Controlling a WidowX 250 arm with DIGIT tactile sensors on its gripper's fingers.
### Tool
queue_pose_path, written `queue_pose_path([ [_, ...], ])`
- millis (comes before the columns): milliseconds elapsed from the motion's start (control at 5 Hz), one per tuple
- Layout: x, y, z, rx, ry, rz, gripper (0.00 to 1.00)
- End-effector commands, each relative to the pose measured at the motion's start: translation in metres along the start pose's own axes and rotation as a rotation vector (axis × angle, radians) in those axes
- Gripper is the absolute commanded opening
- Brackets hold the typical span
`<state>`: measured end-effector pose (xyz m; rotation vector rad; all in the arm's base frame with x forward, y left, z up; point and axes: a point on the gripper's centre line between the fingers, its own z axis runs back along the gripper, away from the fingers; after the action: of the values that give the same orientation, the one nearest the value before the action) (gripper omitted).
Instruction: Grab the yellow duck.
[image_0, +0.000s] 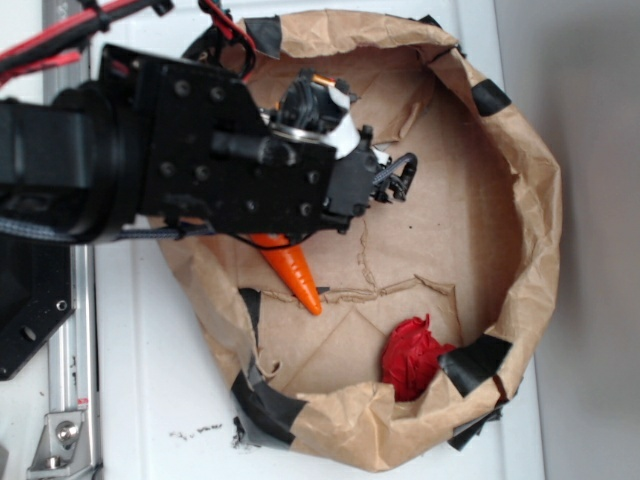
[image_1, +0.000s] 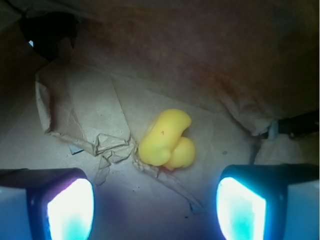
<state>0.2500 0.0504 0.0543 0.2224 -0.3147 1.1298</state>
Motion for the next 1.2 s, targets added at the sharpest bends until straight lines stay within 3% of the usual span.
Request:
queue_pose_path([
  [0,0.032,0.030,-0.007,-0.040,-0.056,0.048,1.00],
  [200,0.039,0.035,-0.013,-0.035,-0.053,0.058,1.00],
  [600,0.047,0.023,-0.027,0.000,-0.066,0.051,1.00],
  [1000,0.035,0.015,-0.030,0.017,-0.077,0.022,1.00],
])
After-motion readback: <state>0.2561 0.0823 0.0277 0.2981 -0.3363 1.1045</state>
